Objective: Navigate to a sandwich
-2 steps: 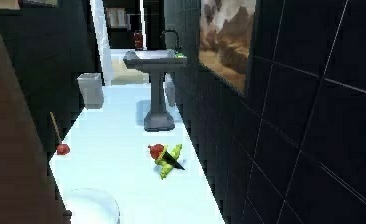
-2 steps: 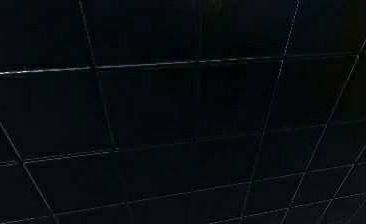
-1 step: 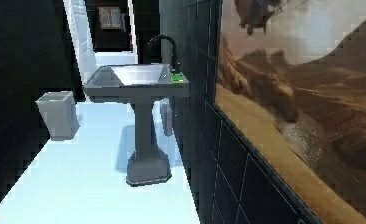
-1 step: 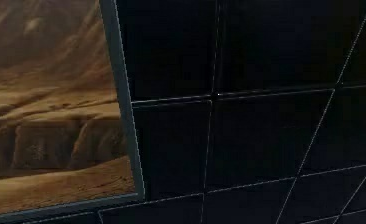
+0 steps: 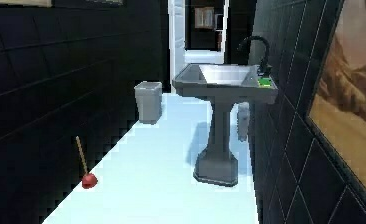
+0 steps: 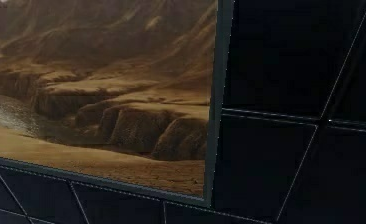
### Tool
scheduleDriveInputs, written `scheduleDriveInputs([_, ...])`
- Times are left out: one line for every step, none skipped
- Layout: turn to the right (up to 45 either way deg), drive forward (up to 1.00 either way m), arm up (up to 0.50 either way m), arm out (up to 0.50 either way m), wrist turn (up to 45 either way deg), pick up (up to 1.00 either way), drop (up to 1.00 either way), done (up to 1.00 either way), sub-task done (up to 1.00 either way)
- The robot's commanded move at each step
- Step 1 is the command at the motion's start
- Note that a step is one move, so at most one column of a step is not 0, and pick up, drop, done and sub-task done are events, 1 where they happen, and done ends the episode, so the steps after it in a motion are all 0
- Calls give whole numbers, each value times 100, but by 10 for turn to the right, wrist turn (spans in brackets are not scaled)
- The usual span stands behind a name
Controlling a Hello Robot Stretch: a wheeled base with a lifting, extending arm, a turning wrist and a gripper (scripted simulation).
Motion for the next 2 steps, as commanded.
scheduleDriveInputs([0, 5, 0, 0, 0, 0, 0, 0, 0])
scheduleDriveInputs([-180, 0, 0, 0, 0, 0, 0, 0, 0])
